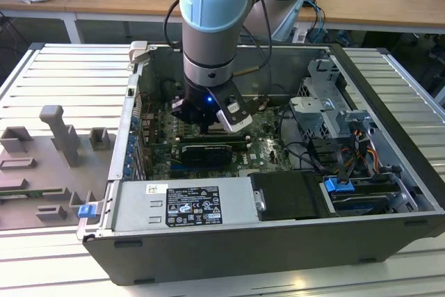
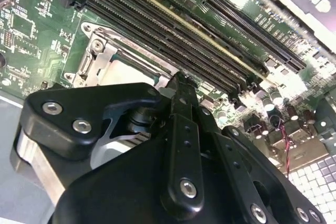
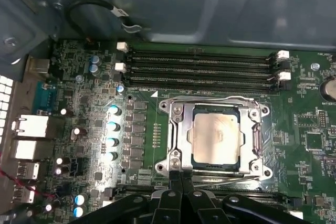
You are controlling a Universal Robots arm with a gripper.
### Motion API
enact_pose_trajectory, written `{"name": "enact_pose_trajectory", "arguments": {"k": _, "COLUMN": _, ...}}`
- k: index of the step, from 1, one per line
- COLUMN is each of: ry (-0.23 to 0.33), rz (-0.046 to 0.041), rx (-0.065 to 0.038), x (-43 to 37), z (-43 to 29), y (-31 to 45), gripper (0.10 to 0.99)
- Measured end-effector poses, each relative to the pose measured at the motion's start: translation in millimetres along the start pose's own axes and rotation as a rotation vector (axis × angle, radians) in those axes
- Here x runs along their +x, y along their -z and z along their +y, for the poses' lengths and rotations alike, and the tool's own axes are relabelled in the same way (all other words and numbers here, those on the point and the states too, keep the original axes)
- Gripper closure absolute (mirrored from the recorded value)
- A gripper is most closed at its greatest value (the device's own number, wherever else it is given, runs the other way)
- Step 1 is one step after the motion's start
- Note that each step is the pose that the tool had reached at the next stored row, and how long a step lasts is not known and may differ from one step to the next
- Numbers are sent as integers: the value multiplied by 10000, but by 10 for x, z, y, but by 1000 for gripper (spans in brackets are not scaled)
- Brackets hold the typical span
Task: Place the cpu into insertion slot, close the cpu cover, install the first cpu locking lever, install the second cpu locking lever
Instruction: 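Install the second cpu locking lever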
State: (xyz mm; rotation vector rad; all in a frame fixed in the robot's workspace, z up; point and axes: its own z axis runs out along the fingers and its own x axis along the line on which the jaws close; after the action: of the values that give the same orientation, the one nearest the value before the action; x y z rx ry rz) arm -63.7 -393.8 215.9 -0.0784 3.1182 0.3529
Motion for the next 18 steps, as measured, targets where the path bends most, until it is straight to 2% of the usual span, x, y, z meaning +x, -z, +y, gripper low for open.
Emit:
{"name": "enact_pose_trajectory", "arguments": {"k": 5, "ry": 7, "rz": -3, "rx": -115, "x": 22, "z": -66, "y": -13, "gripper": 980}}
{"name": "enact_pose_trajectory", "arguments": {"k": 12, "ry": 16, "rz": -7, "rx": -234, "x": 80, "z": -89, "y": -99, "gripper": 980}}
{"name": "enact_pose_trajectory", "arguments": {"k": 18, "ry": 18, "rz": -16, "rx": -398, "x": 105, "z": -95, "y": -146, "gripper": 980}}
